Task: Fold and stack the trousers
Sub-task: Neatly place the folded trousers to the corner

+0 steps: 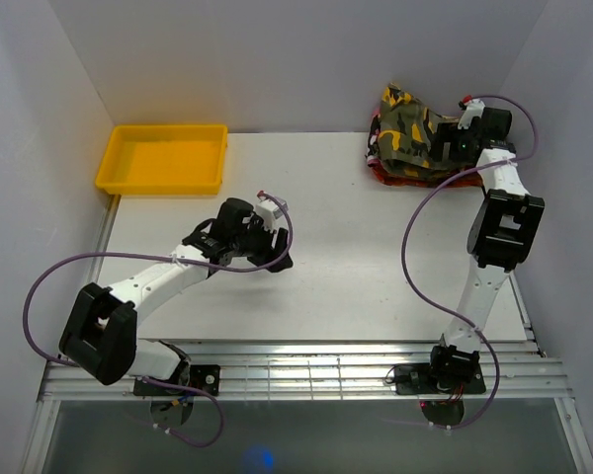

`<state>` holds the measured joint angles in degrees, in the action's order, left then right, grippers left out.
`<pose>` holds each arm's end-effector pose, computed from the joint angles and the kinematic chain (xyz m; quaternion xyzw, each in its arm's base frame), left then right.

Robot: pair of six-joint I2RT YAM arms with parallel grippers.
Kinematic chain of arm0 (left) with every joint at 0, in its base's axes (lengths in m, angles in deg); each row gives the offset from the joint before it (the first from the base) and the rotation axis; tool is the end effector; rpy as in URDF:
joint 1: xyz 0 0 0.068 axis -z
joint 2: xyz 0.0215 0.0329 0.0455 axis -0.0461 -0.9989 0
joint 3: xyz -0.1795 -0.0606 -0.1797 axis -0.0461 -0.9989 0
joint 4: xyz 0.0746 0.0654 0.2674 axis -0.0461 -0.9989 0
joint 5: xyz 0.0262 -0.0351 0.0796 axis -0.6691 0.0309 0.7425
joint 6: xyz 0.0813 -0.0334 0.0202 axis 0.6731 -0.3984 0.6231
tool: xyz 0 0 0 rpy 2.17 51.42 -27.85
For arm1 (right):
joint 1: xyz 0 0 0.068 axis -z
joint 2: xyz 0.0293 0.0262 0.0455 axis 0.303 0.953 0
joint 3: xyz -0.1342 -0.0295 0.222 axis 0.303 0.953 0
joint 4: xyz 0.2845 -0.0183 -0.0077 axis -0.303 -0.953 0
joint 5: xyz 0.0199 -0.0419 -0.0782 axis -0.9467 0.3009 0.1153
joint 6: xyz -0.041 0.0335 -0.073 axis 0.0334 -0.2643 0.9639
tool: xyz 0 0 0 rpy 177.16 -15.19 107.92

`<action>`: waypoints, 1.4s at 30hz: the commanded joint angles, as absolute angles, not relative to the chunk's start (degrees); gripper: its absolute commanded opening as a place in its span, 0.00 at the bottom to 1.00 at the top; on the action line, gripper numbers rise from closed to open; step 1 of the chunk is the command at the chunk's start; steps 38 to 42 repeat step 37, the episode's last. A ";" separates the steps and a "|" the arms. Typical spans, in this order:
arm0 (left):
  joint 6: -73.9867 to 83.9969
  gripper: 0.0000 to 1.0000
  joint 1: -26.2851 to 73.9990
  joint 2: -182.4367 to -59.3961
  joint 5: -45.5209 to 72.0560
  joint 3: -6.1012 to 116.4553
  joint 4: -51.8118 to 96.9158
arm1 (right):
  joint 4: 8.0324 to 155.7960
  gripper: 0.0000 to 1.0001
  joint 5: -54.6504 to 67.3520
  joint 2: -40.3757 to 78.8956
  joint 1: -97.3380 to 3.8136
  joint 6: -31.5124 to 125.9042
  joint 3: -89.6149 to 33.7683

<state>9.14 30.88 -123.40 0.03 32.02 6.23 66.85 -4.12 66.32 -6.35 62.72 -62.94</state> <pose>0.2683 -0.2133 0.1801 0.2756 0.8613 -0.2971 0.3064 0.5711 -0.0885 0.2052 -0.0554 0.8699 0.0547 0.4870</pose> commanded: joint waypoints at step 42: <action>20.80 0.98 0.35 -116.35 -10.10 41.45 -20.33 | 39.36 0.90 -14.40 -0.38 -12.36 82.31 -11.79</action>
